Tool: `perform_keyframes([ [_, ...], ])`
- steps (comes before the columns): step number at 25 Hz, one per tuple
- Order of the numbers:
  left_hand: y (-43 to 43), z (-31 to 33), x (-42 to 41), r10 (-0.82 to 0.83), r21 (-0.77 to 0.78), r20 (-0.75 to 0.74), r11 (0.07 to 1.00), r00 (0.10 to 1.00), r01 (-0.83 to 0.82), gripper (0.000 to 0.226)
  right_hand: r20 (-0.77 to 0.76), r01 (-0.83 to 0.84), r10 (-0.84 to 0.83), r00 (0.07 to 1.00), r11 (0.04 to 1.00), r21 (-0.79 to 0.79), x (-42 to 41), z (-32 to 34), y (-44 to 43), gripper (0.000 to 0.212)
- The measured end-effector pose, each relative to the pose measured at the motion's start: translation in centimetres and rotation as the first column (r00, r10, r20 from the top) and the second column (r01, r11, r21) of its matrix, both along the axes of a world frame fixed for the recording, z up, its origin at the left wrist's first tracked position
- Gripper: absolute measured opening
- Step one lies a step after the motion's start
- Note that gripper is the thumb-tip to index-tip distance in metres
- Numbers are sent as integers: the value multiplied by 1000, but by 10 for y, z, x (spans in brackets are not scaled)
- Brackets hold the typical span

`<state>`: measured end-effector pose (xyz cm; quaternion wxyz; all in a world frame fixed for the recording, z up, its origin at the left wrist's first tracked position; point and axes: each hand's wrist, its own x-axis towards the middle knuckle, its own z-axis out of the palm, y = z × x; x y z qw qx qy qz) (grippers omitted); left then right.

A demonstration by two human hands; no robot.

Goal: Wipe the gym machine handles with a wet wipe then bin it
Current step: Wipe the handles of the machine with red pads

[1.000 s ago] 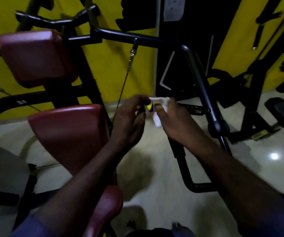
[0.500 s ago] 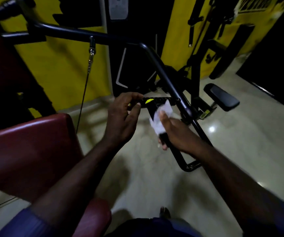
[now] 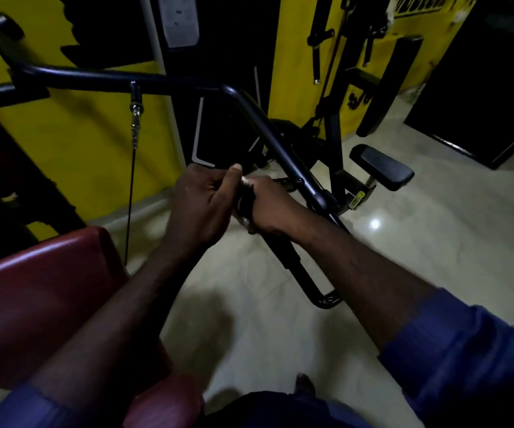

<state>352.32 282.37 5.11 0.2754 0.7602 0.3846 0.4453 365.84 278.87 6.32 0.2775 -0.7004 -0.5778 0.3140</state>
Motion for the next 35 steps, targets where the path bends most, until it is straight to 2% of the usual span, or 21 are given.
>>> perform_keyframes([
  [2,-7,-2,2,47,2,25,999,999,-47,45,-115,-30,22,993,997,-70,13,-8,-26,13],
  [6,-20,-7,7,177,65,-69,983,982,-173,40,-41,-11,6,999,991,-136,32,-40,-95,33],
  [8,-27,-6,11,250,67,-43,967,967,-247,31,-64,-45,35,997,984,-174,40,-52,-100,36],
  [10,-33,-6,20,296,88,-41,953,954,-292,33,-267,-135,69,961,963,-234,52,-49,-81,33],
  [12,-38,-4,30,384,81,-90,922,919,-378,41,-612,-291,60,789,913,-285,55,-49,-55,16],
  [13,-36,-4,25,385,57,-86,923,919,-381,43,-725,-309,-13,688,899,-309,47,-47,-47,8],
  [14,-36,-3,23,396,45,-113,918,911,-393,42,-758,-323,-36,651,891,-319,44,-51,-44,14],
  [16,-43,-3,35,474,30,-173,879,863,-476,27,-686,-380,79,724,875,-300,56,-64,-58,11],
  [18,-50,1,45,534,27,-148,843,832,-537,16,-414,-454,349,841,870,-190,75,-78,-85,20],
  [20,-55,2,51,562,7,-133,824,816,-566,10,-122,-542,530,839,835,-94,86,-82,-108,16],
  [24,-68,1,64,605,19,-191,789,773,-614,22,-64,-648,645,761,754,-108,125,-83,-101,20],
  [25,-69,1,62,610,7,-209,783,764,-622,24,-153,-644,627,763,758,-105,134,-73,-94,20],
  [26,-70,0,61,609,-24,-211,779,765,-627,26,-369,-590,519,771,800,-107,139,-62,-82,21],
  [27,-73,-1,61,604,-87,-182,776,776,-624,28,-604,-508,354,714,856,-98,142,-46,-70,22],
  [28,-76,-4,64,591,-180,-102,780,800,-599,30,-721,-373,226,655,927,-48,142,-33,-53,23],
  [29,-78,-8,68,587,-280,16,780,810,-560,33,-721,-248,216,658,967,64,138,-22,-32,23],
  [30,-80,-15,73,607,-373,142,764,782,-526,34,-588,-141,247,770,965,220,129,-12,-12,24],
  [31,-82,-21,79,638,-456,257,742,726,-491,33,-359,-156,286,888,924,348,116,-2,1,23],
  [32,-86,-23,85,668,-523,347,721,658,-456,30,-132,-240,325,937,868,435,101,6,11,26],
  [34,-87,-29,95,720,-590,386,673,577,-446,25,209,-535,496,843,733,419,71,6,17,26],
  [35,-89,-30,98,731,-601,378,660,568,-450,25,313,-652,572,758,664,365,61,2,17,12],
])
